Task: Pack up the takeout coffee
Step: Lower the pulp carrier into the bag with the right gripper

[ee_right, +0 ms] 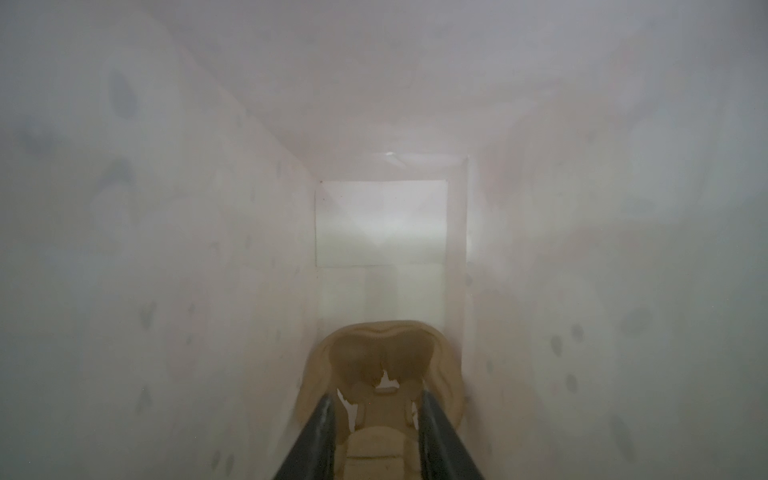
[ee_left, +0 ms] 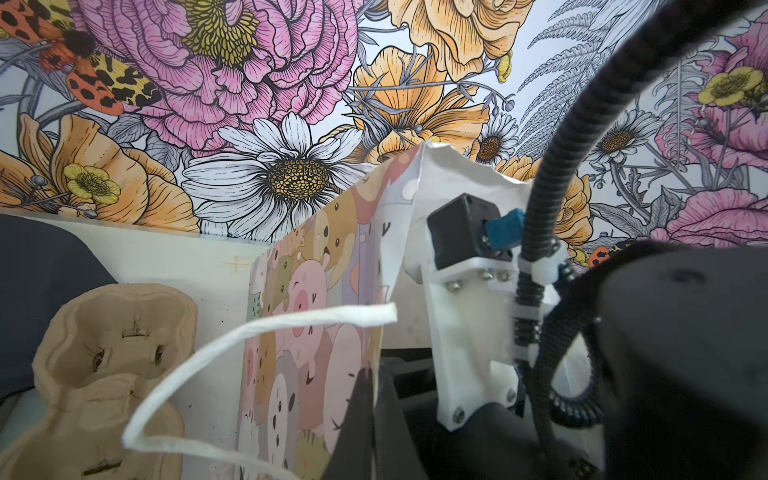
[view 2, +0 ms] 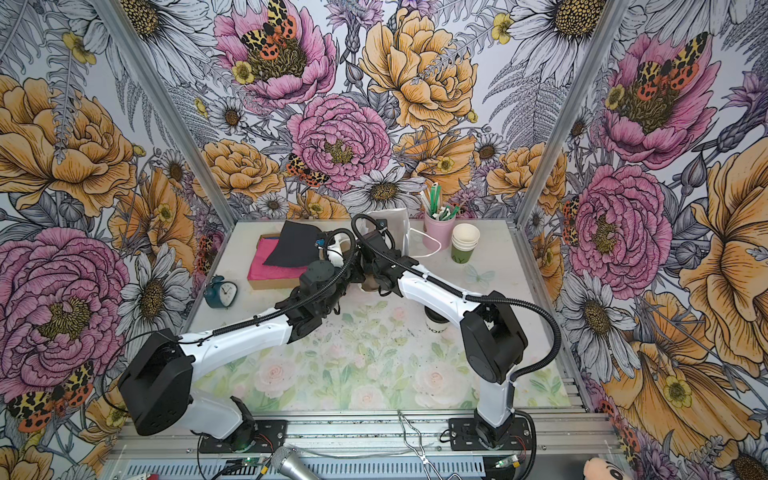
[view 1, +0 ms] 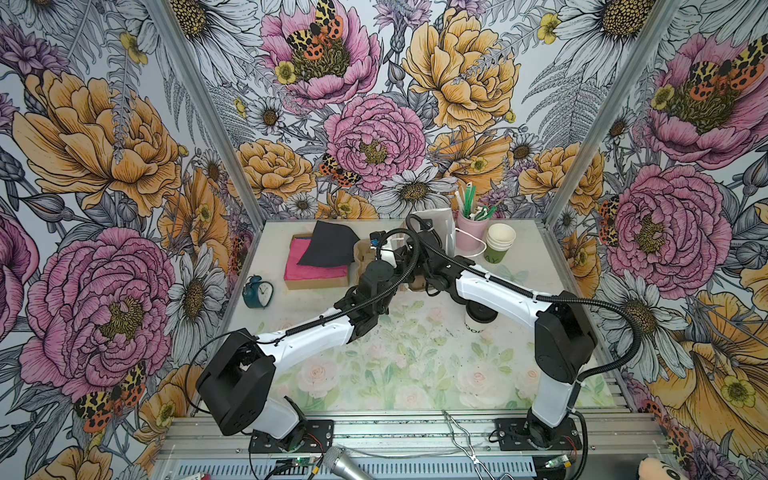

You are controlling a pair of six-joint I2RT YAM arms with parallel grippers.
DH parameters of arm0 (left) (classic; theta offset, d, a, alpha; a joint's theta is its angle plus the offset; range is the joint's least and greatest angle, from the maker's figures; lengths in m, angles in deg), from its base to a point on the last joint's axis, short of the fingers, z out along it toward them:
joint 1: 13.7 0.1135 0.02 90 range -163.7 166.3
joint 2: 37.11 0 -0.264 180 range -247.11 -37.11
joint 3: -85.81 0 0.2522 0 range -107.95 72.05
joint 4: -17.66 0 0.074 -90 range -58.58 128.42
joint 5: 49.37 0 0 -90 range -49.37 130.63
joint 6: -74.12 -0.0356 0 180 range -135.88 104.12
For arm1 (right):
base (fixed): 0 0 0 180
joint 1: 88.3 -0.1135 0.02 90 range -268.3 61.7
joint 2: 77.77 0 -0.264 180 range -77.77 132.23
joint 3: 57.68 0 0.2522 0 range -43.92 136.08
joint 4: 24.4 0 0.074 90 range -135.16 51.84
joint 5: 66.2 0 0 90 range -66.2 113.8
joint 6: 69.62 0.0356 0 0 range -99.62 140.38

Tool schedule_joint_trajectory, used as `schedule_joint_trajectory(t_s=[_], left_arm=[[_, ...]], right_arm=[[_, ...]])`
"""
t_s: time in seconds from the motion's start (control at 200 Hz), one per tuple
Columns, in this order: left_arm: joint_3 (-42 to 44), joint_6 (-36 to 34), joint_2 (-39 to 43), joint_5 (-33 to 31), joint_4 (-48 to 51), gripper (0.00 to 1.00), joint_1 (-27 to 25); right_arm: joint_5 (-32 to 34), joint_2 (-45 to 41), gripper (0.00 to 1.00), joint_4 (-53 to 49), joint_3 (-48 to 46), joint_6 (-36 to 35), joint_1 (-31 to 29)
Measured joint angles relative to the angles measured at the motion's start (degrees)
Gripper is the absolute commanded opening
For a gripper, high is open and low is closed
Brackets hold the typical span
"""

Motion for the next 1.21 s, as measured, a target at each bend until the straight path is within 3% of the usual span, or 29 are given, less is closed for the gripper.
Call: schedule_joint_trajectory(t_s=[0.405,0.615,0.845,1.206], left_arm=[[2.6,-0.2,1.7,0.1,-1.3,0.00,-0.3],[6.6,-0.4,4.9,-1.7,-3.0,0.00,-3.2],[12.6,-1.1,9.5,-6.4,-5.6,0.00,-7.5],[16.9,-1.5,12.3,-12.6,-8.3,0.00,-11.6]], right_arm=[[-4.0,-5.5,0.54,-0.1,-5.6,-0.3,-0.6],[-5.0,-8.3,0.57,-2.0,-6.9,-0.2,-3.1],[-5.3,-9.4,0.57,-6.3,-9.1,1.2,-5.0],[-6.9,-12.1,0.46,-13.5,-9.2,3.5,-10.4]])
